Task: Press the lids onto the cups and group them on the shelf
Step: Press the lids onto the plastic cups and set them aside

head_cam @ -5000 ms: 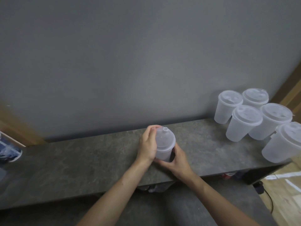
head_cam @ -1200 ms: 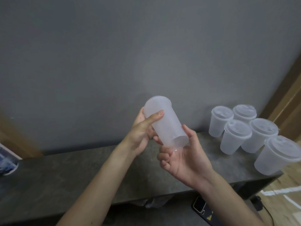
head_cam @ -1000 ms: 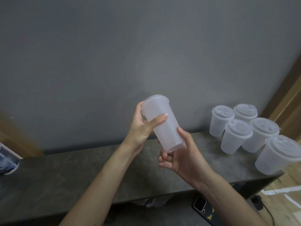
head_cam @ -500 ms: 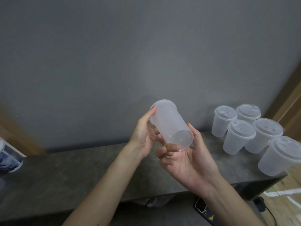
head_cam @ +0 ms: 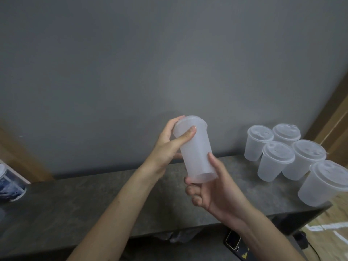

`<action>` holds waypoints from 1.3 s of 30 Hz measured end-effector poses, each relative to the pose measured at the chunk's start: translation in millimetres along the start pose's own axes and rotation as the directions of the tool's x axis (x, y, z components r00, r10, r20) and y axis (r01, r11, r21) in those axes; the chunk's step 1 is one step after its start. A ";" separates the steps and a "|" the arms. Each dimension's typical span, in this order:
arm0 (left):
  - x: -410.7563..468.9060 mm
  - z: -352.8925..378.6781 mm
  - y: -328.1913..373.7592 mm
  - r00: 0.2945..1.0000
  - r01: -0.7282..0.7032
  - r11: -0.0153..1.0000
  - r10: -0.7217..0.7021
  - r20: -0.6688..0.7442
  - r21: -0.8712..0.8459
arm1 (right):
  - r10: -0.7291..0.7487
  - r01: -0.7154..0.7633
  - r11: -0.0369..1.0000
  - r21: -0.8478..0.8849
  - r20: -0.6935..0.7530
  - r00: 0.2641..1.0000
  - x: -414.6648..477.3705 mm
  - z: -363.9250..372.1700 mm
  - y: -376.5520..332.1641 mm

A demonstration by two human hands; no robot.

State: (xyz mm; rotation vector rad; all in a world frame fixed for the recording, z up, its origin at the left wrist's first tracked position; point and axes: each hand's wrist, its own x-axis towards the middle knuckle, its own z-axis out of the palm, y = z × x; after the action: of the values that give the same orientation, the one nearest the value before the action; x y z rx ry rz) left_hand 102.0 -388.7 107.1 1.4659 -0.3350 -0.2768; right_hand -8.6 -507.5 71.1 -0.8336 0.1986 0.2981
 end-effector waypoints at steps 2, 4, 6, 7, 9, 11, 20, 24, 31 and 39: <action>-1.6 0.4 0.0 0.998 0.049 0.997 -0.047 0.039 -0.053 | 0.052 -0.075 0.967 0.242 0.098 0.994 -2.8 0.3 -4.7; -3.7 2.7 -2.8 0.999 0.042 0.998 -0.042 0.008 -0.047 | 0.052 -0.105 0.937 0.334 0.163 0.985 -2.5 -1.3 -4.9; -4.5 5.7 -5.5 0.999 0.006 1.000 -0.007 -0.035 -0.023 | 0.043 -0.089 0.938 0.334 0.140 0.989 -0.4 -2.7 -2.5; -3.6 6.5 -8.7 0.999 -0.012 1.000 0.011 -0.050 -0.016 | 0.043 -0.080 0.941 0.329 0.117 0.992 0.4 -3.5 -1.6; -2.7 5.8 -11.1 0.998 -0.025 0.999 0.026 -0.060 0.026 | 0.043 -0.080 0.938 0.336 0.116 0.992 1.1 -5.1 -0.3; -0.4 -0.1 -10.6 0.999 0.005 0.994 0.000 -0.050 0.112 | 0.053 -0.120 0.918 0.377 0.184 0.982 1.5 -8.5 0.2; 2.8 3.5 -23.6 0.974 0.224 0.939 -0.211 0.078 -0.261 | 0.012 -0.223 0.858 0.463 0.416 0.909 5.4 -12.9 0.7; 2.4 8.6 -23.9 0.959 0.283 0.918 -0.271 0.081 -0.279 | 0.003 -0.215 0.861 0.460 0.420 0.908 2.1 -7.5 -3.3; 7.7 -17.1 -7.1 0.998 0.045 0.999 -0.043 -0.043 0.028 | -0.183 0.122 0.929 -0.349 -0.148 0.972 10.4 -9.4 4.3; 6.0 -14.6 -5.2 0.995 0.043 0.982 -0.025 0.097 -0.185 | 0.027 -0.046 0.989 0.141 0.134 0.991 -5.3 -5.0 -7.9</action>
State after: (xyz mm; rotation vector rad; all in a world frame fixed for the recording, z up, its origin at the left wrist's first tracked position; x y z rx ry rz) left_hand 113.2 -378.0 101.2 1.2768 -0.3503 -0.3953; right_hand -11.1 -517.3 74.8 -0.6659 0.1109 0.3680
